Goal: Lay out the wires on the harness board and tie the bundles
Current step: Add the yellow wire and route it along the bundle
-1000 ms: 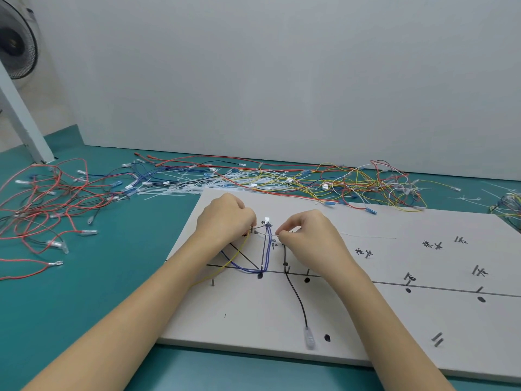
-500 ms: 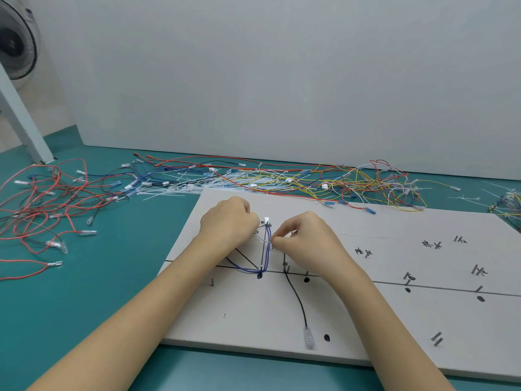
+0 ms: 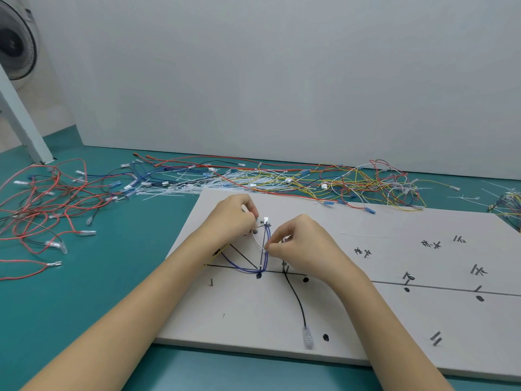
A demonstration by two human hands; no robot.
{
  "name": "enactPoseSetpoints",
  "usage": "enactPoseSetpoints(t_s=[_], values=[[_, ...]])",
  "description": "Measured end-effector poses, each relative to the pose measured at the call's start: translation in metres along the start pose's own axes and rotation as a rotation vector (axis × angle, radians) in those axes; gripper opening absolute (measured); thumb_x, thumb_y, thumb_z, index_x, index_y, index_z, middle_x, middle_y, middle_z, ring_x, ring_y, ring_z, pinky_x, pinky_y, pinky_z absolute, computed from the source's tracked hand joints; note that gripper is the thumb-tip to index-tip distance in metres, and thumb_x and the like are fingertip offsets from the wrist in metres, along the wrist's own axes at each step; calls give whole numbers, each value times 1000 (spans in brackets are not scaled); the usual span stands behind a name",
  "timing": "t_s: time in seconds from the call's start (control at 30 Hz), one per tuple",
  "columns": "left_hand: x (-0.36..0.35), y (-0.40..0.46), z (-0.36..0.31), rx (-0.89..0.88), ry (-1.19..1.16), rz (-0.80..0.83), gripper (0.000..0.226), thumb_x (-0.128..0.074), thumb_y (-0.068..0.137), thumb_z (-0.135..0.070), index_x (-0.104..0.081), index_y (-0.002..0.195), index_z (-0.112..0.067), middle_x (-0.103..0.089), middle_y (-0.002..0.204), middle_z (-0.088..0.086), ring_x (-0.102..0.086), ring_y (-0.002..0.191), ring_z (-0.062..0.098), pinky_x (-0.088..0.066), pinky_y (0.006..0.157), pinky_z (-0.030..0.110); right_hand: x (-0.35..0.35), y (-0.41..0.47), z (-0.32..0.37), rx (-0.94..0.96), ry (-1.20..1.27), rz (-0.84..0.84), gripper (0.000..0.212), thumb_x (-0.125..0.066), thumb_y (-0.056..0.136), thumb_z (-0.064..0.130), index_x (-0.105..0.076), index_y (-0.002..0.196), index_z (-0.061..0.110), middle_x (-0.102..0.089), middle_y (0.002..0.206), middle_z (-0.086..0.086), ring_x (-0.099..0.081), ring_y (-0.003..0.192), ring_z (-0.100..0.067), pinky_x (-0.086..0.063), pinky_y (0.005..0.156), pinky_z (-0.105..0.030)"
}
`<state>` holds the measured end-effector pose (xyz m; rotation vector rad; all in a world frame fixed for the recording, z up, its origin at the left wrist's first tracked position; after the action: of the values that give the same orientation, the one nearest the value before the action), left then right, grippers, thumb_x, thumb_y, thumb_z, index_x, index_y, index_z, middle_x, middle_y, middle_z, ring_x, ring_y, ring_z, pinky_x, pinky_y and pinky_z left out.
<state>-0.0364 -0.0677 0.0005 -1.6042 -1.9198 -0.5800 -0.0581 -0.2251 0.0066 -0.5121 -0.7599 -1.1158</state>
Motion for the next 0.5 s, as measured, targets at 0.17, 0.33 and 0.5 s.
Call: enactPoseSetpoints(t_s=[0.17,0.33,0.5], values=[[1,-2,-2,-19,34,8,20,-60,78,-3,-69,75,-21,-67,72,-1,-58,66,12,-42,58,24,-1,0,0,10,1,15,10,-66,74,28,-72,67,30,-58,57,9,-49,53,-11,-43,59,-25],[7,-2,-1,-47,106,23,16,-71,77,-12,-74,67,-24,-72,71,-1,-65,69,13,-55,65,25,-1,-1,0,15,-7,33,10,-66,76,27,-74,70,30,-57,60,11,-48,54,-8,-41,59,-24],[12,-1,1,-65,150,21,8,-82,73,-27,-78,68,-23,-71,66,-6,-61,64,5,-42,53,18,-1,-2,1,17,-4,70,12,-64,76,26,-76,75,29,-55,51,13,-47,52,-6,-39,57,-23]])
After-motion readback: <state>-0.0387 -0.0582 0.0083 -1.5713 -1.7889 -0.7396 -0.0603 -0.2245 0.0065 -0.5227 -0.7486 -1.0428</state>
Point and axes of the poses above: each hand's wrist, its own y-axis towards the middle knuckle, its own x-axis out of the back of the hand, z = x × y, the point moved 5 cm from there along y, towards the middle knuckle
